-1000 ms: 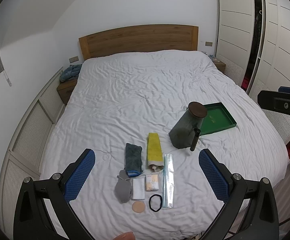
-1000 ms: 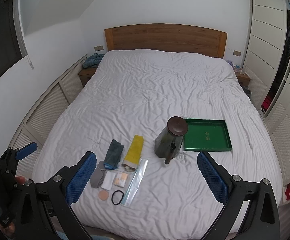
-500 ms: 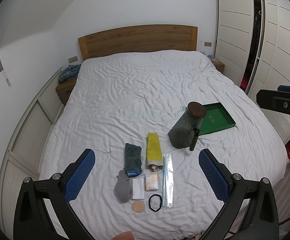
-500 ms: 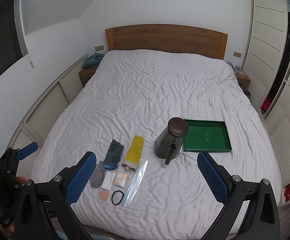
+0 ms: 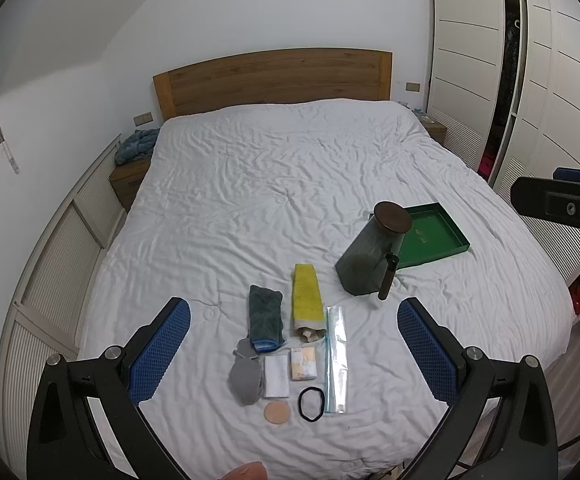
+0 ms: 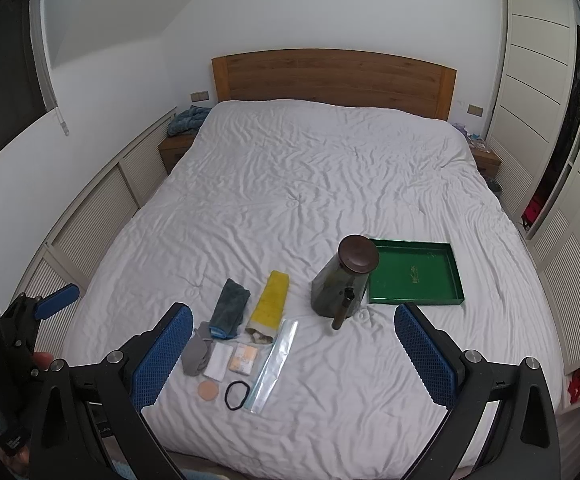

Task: Organize soft objects

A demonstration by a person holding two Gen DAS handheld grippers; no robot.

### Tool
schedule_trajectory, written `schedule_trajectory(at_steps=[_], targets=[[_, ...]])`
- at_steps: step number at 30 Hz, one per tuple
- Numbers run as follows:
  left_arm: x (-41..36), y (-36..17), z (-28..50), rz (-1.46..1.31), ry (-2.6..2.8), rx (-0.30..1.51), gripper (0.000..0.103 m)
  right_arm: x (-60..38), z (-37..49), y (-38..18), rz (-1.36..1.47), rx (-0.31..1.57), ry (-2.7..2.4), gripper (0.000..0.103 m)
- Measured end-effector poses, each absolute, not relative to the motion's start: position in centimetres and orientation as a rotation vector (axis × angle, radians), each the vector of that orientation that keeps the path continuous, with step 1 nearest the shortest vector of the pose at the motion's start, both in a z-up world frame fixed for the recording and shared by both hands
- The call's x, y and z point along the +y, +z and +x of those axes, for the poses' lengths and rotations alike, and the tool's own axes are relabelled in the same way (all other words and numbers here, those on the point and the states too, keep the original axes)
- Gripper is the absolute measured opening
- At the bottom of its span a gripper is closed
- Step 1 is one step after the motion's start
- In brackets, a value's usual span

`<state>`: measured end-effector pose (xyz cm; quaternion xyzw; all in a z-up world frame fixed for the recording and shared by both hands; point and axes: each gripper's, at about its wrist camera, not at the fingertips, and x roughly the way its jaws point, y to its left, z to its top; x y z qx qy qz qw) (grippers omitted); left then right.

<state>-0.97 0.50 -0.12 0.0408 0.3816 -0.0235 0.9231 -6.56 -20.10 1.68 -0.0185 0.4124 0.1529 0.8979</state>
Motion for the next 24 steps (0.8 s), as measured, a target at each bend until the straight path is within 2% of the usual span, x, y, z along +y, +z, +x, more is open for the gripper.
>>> schedule_trajectory(at_steps=[24], targets=[[0.7,-0.8,-0.6,0.08,-0.059,0.795,0.102,-18.6,-6.0,1.6,-0.048,0.874,0.305,0.103]])
